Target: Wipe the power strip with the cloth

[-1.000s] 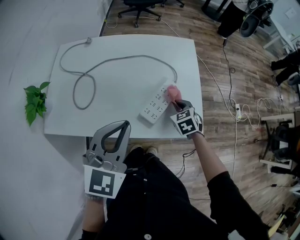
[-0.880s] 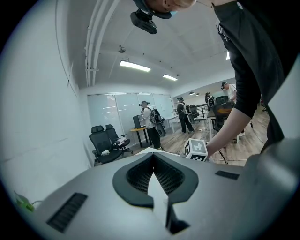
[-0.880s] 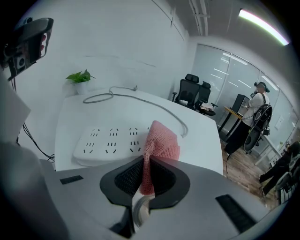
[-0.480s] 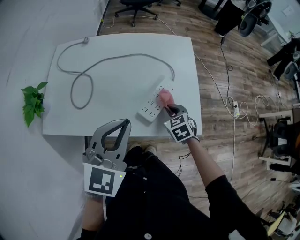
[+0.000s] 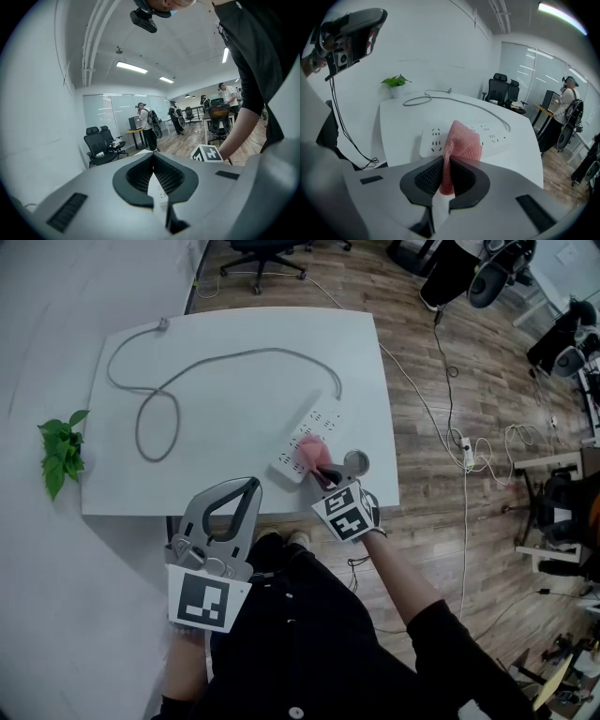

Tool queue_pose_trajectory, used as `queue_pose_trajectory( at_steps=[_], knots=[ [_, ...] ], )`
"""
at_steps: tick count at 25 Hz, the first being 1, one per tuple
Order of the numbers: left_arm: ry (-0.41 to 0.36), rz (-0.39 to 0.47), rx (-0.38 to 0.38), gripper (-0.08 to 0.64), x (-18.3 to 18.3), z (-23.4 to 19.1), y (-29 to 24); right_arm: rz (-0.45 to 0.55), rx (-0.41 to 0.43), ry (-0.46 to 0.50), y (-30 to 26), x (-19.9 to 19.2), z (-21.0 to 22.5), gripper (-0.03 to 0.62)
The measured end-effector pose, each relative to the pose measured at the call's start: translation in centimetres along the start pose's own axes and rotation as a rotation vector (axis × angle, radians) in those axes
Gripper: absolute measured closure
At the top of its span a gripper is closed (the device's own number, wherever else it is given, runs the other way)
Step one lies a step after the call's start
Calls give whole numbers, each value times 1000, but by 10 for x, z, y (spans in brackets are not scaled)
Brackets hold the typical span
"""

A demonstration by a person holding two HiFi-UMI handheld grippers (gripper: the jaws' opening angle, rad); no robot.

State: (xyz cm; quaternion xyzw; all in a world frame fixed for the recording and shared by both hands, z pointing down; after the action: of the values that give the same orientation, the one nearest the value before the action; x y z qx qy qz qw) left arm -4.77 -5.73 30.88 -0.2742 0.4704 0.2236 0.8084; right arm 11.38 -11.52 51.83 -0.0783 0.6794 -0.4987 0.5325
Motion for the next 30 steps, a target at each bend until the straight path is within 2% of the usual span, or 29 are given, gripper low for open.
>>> queue_pose_trajectory(
  at_steps=[18, 30],
  knots=[
    [-1, 10, -22, 546, 1, 1, -3, -17, 94, -3, 7, -18, -54, 543],
    [3, 14, -20, 546, -6, -5, -2, -14, 73, -4, 13, -13, -52, 543]
  ],
)
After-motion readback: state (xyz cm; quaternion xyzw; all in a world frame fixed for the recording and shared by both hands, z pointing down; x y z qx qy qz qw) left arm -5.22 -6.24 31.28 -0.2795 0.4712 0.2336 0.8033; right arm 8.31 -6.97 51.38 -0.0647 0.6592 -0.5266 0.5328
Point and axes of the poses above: the fingertips, and each gripper's own axes: y backward along the fingers, z to its right, x out of its top, the point moved 6 cm from there along y, backward along the fingers, and after that the axes turned 11 degrees about -y, right-handed, at the moved point
